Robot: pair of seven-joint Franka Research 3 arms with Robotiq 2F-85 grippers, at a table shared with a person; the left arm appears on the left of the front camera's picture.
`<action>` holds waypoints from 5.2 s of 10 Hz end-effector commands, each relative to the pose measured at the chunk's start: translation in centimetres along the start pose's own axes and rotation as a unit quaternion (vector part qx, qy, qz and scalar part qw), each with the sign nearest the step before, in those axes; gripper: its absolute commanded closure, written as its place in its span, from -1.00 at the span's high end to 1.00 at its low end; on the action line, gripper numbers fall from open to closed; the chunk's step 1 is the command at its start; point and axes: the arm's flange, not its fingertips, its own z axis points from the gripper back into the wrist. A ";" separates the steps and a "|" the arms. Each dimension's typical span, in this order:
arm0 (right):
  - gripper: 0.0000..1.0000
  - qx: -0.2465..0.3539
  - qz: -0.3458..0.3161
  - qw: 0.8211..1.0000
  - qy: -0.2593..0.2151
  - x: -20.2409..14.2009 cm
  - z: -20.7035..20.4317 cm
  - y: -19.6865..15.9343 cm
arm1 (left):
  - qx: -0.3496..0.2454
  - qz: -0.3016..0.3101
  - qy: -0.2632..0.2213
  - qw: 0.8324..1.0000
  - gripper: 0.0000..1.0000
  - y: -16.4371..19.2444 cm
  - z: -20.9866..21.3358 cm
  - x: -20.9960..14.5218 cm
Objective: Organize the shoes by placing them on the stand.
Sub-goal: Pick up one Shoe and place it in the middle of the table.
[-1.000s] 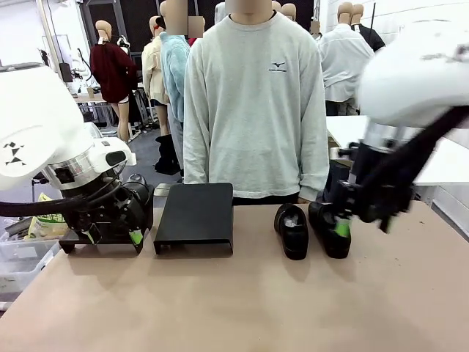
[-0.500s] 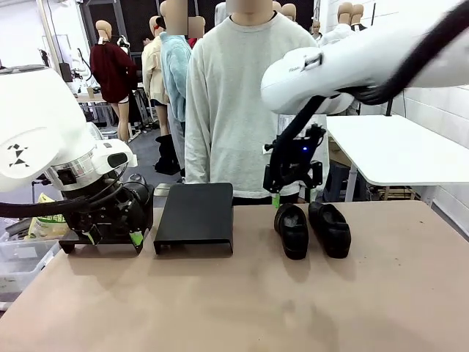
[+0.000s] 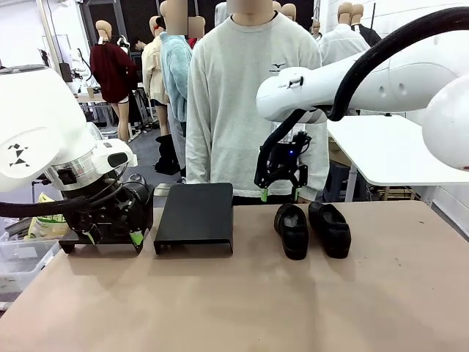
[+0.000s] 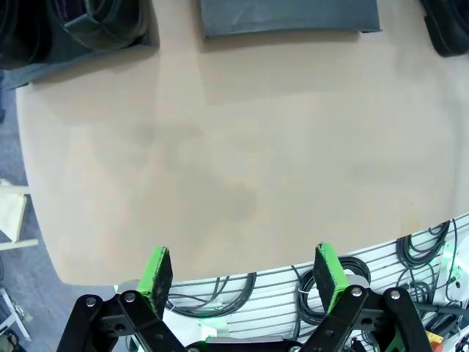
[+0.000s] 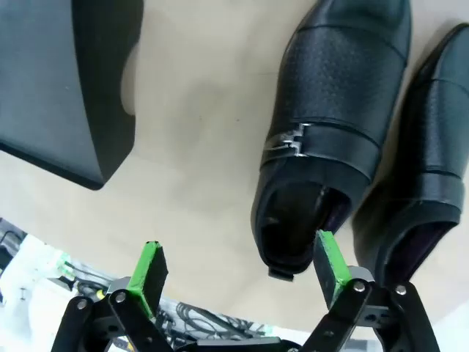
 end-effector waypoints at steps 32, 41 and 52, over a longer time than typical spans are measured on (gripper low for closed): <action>-0.70 -0.084 -0.187 0.972 -0.116 -3.0 -8.0 1.4 | -0.006 0.009 -0.004 1.000 1.00 -0.1 -0.1 0.1; -1.00 -0.066 -0.222 0.968 -0.099 -5.9 -6.7 3.3 | -0.006 0.009 -0.004 1.000 1.00 -0.1 -0.1 0.1; -1.00 -0.123 -0.082 0.986 -0.073 -22.4 -12.4 16.6 | -0.006 0.009 -0.004 1.000 1.00 -0.1 -0.1 0.1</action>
